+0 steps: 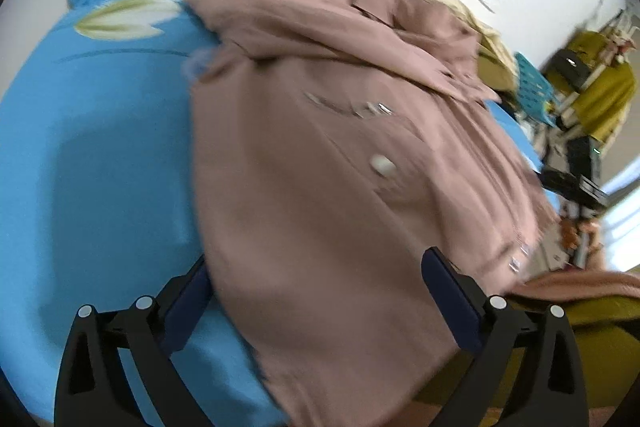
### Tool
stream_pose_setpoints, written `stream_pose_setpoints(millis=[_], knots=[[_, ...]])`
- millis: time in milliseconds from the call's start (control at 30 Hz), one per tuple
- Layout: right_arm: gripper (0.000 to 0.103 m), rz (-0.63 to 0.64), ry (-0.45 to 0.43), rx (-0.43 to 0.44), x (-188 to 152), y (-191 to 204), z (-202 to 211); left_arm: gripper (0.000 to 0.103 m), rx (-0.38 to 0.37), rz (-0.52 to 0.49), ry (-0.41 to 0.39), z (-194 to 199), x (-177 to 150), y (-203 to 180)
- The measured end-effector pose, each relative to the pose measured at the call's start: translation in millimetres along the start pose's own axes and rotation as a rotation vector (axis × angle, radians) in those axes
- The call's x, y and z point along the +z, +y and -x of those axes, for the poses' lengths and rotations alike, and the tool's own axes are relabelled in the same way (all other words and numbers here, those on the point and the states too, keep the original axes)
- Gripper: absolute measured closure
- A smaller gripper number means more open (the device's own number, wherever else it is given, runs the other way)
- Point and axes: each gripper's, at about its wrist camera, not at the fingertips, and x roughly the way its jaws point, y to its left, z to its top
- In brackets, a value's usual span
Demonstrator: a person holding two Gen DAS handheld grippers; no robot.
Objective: Fold large clothes
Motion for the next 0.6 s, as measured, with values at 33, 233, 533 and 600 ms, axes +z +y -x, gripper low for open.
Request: stream_pose_setpoints(millis=[33, 233, 533, 600], knots=[[0.024, 0.005, 0.005, 0.012, -1, 3, -4, 0.007, -0.009, -0.003, 0.006, 0, -4, -4], [0.024, 0.041, 0.013, 0.043, -5, 14, -14, 0.007, -0.136, 0.05, -0.012, -3, -11, -11], [0.034, 0.069, 0.05, 0.114, -16, 25, -18, 0.064, -0.028, 0.116, -0.049, -19, 8, -17], [0.039, 0.045, 0.038, 0.119, -21, 18, -8, 0.065, -0.034, 0.158, -0.057, -16, 6, -10]])
